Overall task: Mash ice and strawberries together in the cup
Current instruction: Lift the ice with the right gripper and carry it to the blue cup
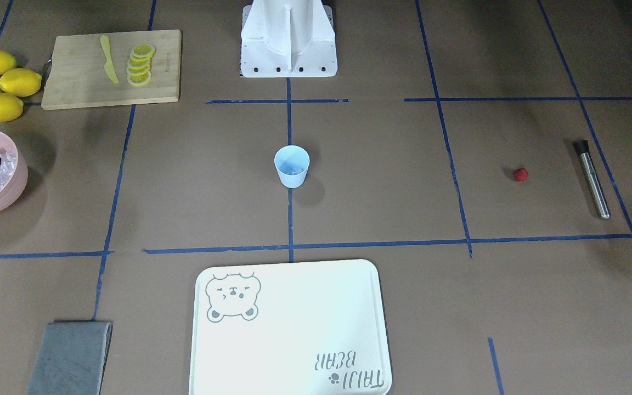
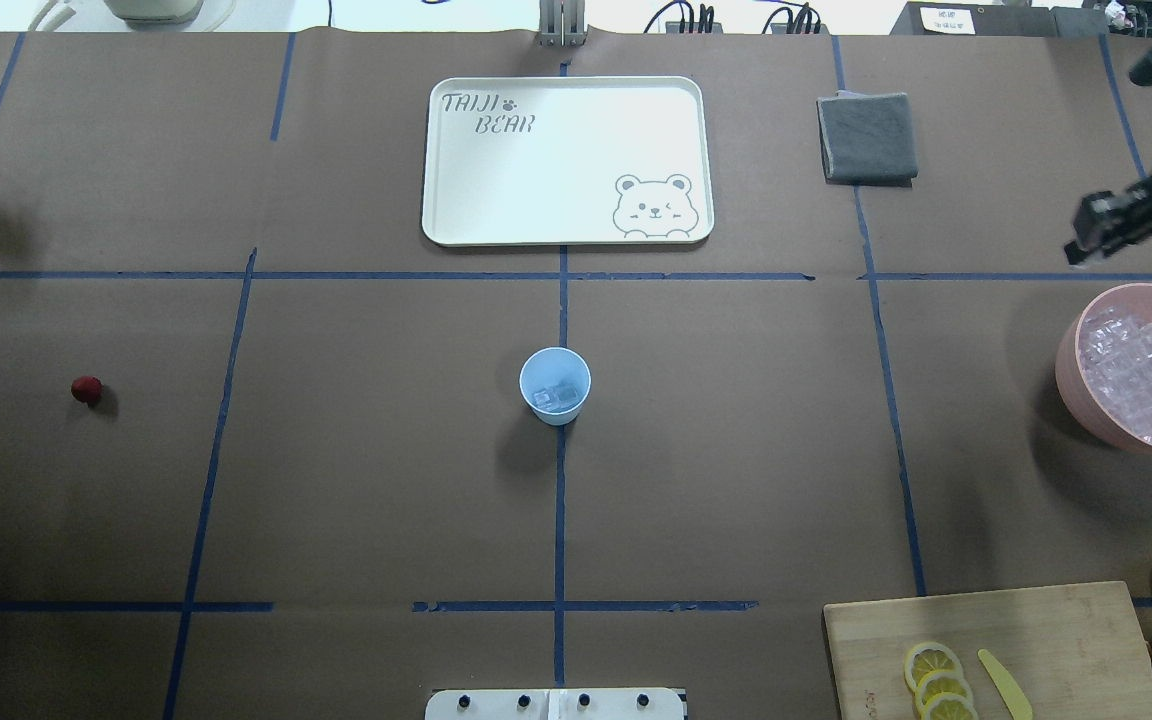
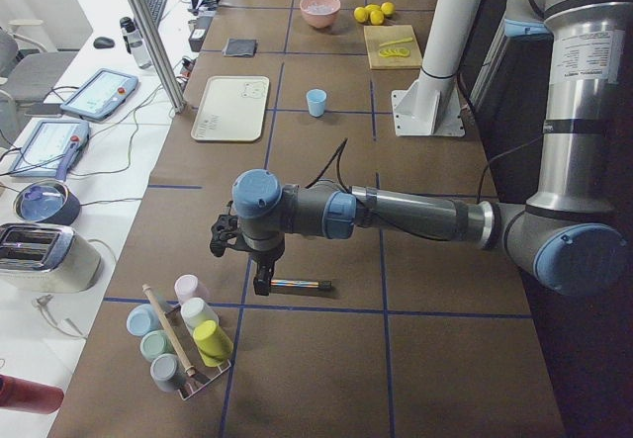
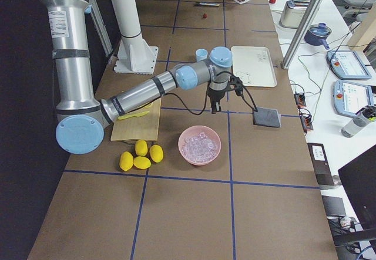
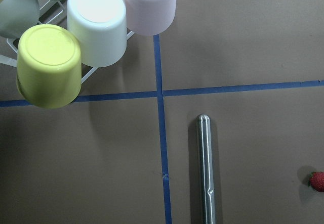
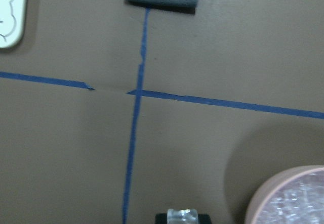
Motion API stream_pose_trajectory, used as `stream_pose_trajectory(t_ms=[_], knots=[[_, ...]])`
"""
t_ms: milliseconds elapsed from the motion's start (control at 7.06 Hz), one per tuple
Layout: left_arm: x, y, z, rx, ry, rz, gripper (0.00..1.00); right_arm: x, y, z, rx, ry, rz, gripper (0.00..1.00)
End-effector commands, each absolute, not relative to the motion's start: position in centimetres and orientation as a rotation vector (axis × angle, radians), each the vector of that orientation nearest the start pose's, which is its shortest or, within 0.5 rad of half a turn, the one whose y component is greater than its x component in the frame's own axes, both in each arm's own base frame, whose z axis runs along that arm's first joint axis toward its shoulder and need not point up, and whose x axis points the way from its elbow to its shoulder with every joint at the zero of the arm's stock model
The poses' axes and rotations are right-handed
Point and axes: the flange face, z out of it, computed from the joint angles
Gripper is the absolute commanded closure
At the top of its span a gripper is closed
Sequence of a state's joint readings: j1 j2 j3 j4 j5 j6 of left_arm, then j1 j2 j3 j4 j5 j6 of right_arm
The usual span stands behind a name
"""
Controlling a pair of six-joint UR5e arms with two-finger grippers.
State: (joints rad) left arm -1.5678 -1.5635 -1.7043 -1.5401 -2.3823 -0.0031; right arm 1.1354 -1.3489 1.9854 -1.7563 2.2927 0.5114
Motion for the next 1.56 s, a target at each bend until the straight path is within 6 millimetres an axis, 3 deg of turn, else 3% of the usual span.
stream_pose_trajectory(t_ms=[0,425,566,708,991,1416], knots=[[-5.9,-49.3,59.6,0.091,0.810,0.042,0.00,-28.1,-49.5,26.2,-0.012,-0.880,-0.001,1.00],[-6.0,-49.2,59.7,0.094,0.806,0.042,0.00,-44.3,-45.2,15.9,0.008,-0.857,0.107,1.00],[-6.0,-49.2,59.6,0.095,0.808,0.043,0.00,-48.2,-44.7,13.7,0.003,-0.846,0.130,1.00],[-5.9,-49.2,59.7,0.093,0.808,0.044,0.00,-51.6,-44.3,12.9,0.003,-0.816,0.134,1.00],[-5.9,-49.2,59.8,0.092,0.808,0.043,0.00,-55.3,-45.5,12.9,0.010,-0.822,0.154,1.00],[-5.9,-49.2,60.0,0.089,0.808,0.042,0.00,-56.9,-45.2,12.8,-0.001,-0.811,0.147,0.99]])
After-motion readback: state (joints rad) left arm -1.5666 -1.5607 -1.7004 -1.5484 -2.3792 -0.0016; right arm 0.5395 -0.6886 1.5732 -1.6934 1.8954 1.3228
